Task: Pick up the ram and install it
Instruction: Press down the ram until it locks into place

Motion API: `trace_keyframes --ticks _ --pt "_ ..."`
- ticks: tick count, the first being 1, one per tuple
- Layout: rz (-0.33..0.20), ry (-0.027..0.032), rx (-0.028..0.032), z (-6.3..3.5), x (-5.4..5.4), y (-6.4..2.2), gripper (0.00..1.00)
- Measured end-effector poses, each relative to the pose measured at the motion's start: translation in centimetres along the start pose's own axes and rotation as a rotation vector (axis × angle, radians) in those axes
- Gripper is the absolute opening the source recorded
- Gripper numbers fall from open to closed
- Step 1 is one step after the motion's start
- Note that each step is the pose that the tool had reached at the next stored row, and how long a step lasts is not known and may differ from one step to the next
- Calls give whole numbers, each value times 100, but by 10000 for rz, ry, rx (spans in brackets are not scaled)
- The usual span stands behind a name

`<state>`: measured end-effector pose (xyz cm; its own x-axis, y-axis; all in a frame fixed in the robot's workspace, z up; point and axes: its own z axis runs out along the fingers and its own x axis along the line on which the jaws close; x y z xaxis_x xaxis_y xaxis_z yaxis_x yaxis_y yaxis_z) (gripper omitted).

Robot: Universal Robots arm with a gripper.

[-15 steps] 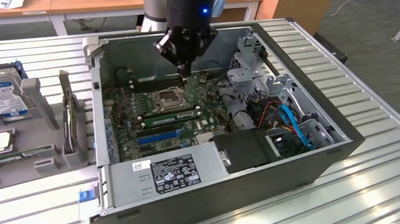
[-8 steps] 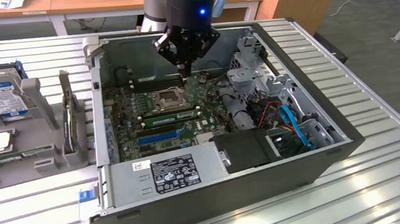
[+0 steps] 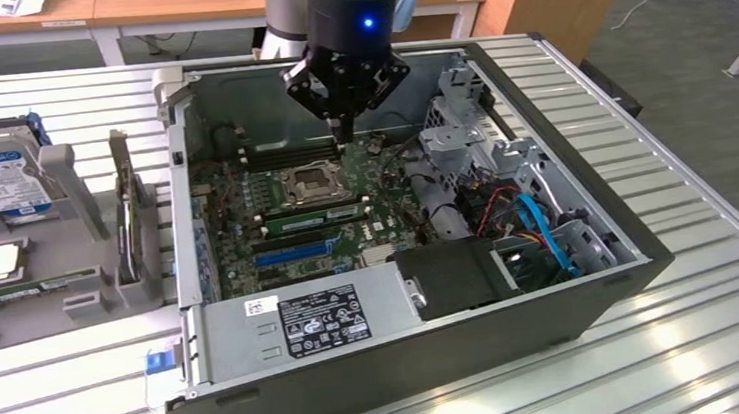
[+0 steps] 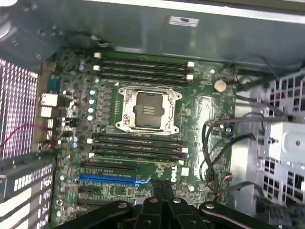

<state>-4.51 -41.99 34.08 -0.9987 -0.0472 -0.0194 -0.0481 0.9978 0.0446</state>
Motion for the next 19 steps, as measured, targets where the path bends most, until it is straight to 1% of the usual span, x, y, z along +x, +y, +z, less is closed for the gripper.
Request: trace_keyframes --ticks 2,11,19 --pt "234 -10 4 1 0 0 10" --pt "249 -12 5 0 3 1 10" --pt "251 -10 5 0 98 5 10"
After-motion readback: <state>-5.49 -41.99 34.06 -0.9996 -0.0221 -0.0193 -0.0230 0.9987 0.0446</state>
